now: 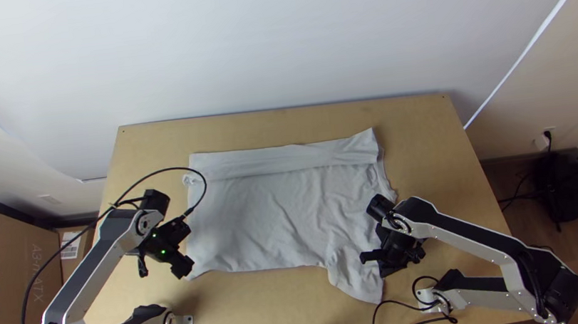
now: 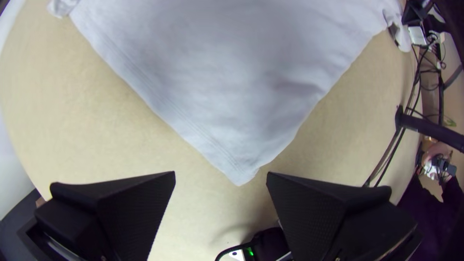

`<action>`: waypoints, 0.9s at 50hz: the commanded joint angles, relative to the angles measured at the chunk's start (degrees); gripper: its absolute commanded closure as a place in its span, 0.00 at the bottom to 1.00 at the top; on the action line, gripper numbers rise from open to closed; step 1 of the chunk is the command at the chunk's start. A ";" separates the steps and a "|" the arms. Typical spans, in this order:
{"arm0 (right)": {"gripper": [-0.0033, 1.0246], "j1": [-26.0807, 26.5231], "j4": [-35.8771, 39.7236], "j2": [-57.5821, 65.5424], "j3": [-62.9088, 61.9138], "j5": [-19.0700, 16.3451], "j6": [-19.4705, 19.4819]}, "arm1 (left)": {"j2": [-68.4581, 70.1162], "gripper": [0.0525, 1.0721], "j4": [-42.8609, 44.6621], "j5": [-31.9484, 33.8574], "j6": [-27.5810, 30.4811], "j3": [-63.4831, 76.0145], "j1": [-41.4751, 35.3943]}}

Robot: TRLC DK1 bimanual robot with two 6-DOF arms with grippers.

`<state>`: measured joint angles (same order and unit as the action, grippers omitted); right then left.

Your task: Fold the t-shirt

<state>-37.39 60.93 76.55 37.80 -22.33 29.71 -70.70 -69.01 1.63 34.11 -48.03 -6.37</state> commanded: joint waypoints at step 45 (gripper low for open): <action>0.97 6.45 1.48 -1.93 0.61 0.88 -5.72 | -4.19 0.97 8.02 -1.45 -1.59 8.30 -10.06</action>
<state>-32.69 61.12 75.57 37.82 -21.87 26.20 -76.40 -61.58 -0.84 29.95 -41.06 -17.63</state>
